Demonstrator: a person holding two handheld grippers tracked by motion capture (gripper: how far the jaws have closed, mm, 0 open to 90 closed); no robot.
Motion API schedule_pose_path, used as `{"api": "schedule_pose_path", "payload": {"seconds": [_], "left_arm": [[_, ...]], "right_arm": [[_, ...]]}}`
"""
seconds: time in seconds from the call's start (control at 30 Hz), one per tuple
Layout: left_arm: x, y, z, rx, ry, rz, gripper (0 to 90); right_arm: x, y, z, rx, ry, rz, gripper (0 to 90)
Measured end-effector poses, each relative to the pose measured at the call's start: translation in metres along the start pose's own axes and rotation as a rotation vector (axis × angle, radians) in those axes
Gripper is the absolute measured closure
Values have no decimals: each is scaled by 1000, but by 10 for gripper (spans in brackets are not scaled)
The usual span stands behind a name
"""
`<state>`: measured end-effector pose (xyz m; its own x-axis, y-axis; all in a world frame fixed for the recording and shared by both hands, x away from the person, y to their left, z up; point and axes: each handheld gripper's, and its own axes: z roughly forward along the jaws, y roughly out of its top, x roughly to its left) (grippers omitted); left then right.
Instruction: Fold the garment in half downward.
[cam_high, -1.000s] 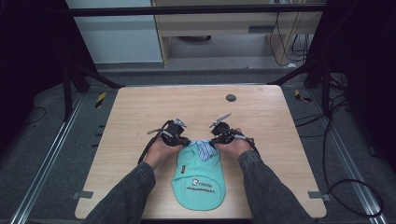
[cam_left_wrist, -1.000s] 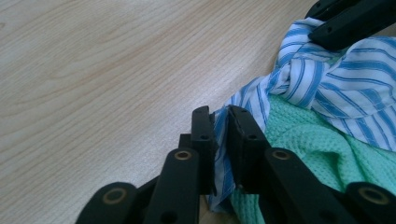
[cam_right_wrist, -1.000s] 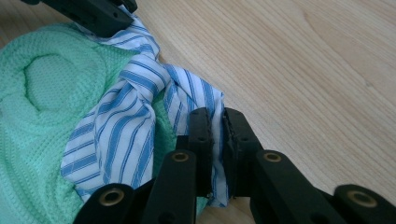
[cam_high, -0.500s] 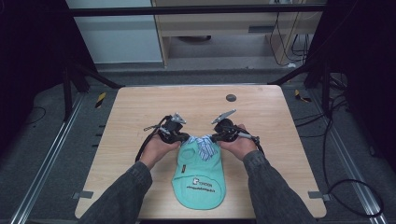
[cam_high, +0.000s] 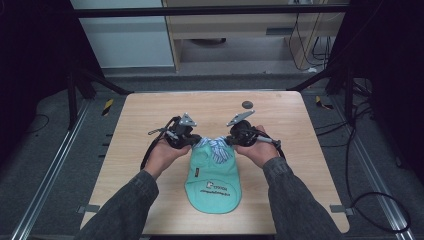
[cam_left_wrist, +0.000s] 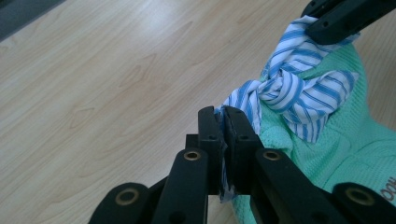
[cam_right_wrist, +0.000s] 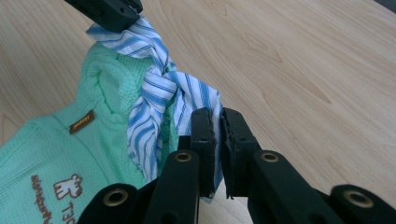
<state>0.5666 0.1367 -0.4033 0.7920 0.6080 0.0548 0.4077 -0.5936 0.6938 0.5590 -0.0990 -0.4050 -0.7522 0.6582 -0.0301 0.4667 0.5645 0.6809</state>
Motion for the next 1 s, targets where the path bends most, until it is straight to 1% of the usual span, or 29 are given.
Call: {"api": "schedule_pose_path", "payload": {"seconds": [0.1, 0.2, 0.3, 0.37, 0.47, 0.5, 0.63, 0.67, 0.77, 1.0], "left_arm": [[1, 3, -2, -3, 4, 7, 865], [1, 5, -4, -11, 13, 14, 865], [4, 7, -6, -15, 12, 11, 865], [5, 7, -7, -22, 7, 7, 865], [9, 7, -7, -29, 2, 3, 865], [9, 7, -6, -37, 3, -3, 865], [12, 9, -6, -37, 7, 2, 865], [13, 10, -7, -44, 14, 3, 865], [16, 12, -9, -50, 16, 3, 865], [23, 16, -10, -51, 27, 3, 864]], "right_arm": [[-1, 4, -2, 5, -4, -12, 842], [-2, 6, -3, 1, -9, -11, 842], [-3, 9, -5, -8, -14, -18, 842], [-3, 10, -5, -10, -10, -31, 844], [-5, 12, -5, -16, -3, -39, 843], [-5, 13, -4, -17, -4, -37, 844], [-8, 17, -4, -18, -7, -39, 844], [-9, 18, -4, -17, -10, -37, 844], [-11, 22, -4, -26, -12, -44, 844], [-15, 31, -2, -33, -15, -43, 843]]}}
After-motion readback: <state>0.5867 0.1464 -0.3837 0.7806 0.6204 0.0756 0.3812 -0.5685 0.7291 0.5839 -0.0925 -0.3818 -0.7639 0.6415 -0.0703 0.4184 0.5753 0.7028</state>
